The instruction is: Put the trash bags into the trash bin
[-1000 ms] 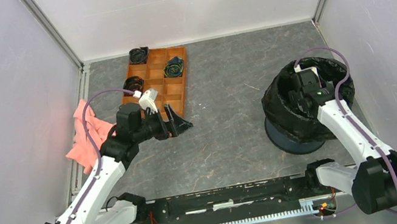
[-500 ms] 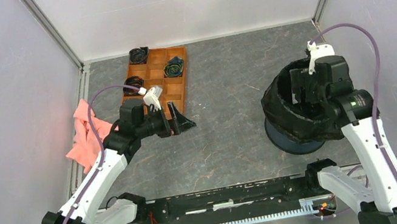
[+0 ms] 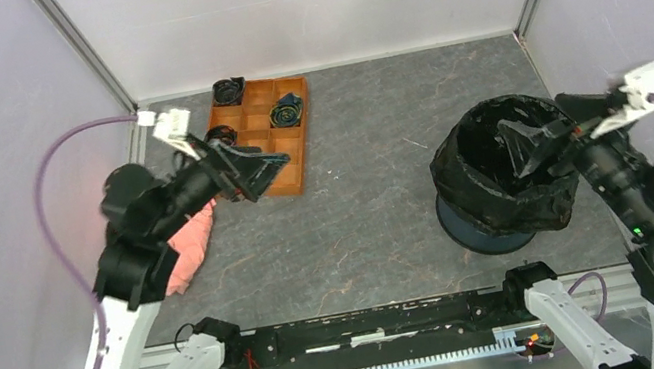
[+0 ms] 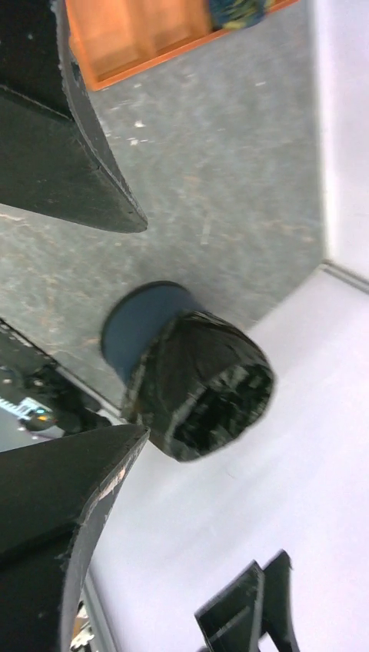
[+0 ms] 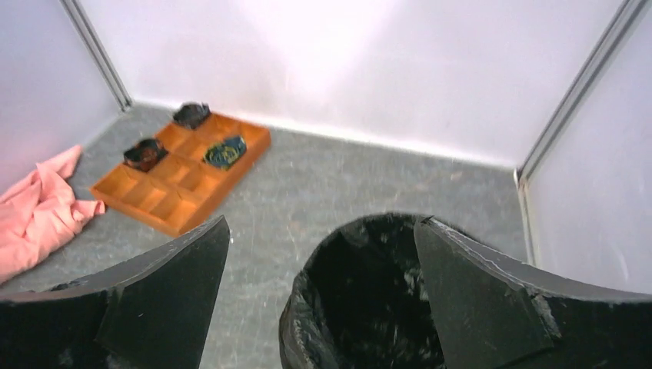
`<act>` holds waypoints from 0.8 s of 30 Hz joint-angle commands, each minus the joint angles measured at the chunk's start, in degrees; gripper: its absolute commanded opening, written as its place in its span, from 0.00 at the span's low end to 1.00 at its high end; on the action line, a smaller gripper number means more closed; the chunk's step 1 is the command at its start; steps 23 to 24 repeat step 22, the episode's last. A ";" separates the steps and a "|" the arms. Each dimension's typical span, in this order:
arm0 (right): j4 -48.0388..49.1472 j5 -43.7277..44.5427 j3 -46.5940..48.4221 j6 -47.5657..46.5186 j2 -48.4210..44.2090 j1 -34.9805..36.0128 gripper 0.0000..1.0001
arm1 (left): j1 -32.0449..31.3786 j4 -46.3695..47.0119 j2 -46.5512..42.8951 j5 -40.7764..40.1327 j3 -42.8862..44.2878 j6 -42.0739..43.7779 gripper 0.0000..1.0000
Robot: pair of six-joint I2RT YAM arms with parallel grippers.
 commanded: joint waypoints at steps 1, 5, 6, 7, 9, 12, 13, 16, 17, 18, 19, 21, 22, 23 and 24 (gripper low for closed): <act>1.39 -0.73 3.87 -2.66 -0.33 -0.07 0.98 | -0.12 0.32 -5.22 -7.30 5.71 0.96 1.00; 1.30 1.76 5.68 -4.01 -1.45 1.29 0.98 | -0.14 2.16 -11.19 -12.87 6.27 3.31 1.00; 1.14 2.48 6.21 -4.59 -1.38 1.98 0.98 | -0.18 2.19 -12.48 -14.48 6.34 3.93 1.00; 0.85 3.79 6.80 -4.60 -1.47 2.91 0.98 | -0.17 2.15 -13.47 -15.86 6.57 4.62 1.00; 0.51 6.26 7.45 -6.29 -1.74 4.57 0.98 | -0.12 1.70 -14.94 -18.43 7.29 5.87 1.00; 0.53 10.23 6.97 -7.15 -3.11 6.07 0.98 | -0.12 0.96 -16.34 -21.09 8.11 7.24 1.00; 0.57 11.05 6.54 -7.25 -3.63 6.27 0.98 | -0.12 0.75 -16.53 -21.90 8.28 7.43 1.00; 0.83 12.51 4.93 -7.65 -5.07 6.78 0.98 | -0.14 -0.21 -16.30 -23.06 9.09 7.28 1.00; 0.80 13.25 4.43 -7.76 -5.31 6.94 0.98 | -0.12 -0.47 -16.07 -23.17 9.44 7.15 1.00; 0.47 14.24 3.88 -7.87 -5.56 7.15 0.98 | -0.16 -0.84 -15.97 -23.17 9.70 6.98 1.00; -0.05 15.51 3.30 -7.83 -5.51 7.61 0.98 | -0.12 -1.20 -15.81 -23.12 9.97 6.82 1.00; -0.87 18.50 1.94 -7.44 -5.62 8.61 0.98 | -0.15 -1.50 -15.65 -23.29 10.05 6.28 1.00; 0.61 19.84 0.21 -7.44 -6.64 8.64 0.98 | -0.12 -1.73 -15.60 -23.34 10.13 5.98 1.00; 0.61 19.84 0.21 -7.44 -6.64 8.64 0.98 | -0.12 -1.73 -15.60 -23.34 10.13 5.98 1.00; 0.61 19.84 0.21 -7.44 -6.64 8.64 0.98 | -0.12 -1.73 -15.60 -23.34 10.13 5.98 1.00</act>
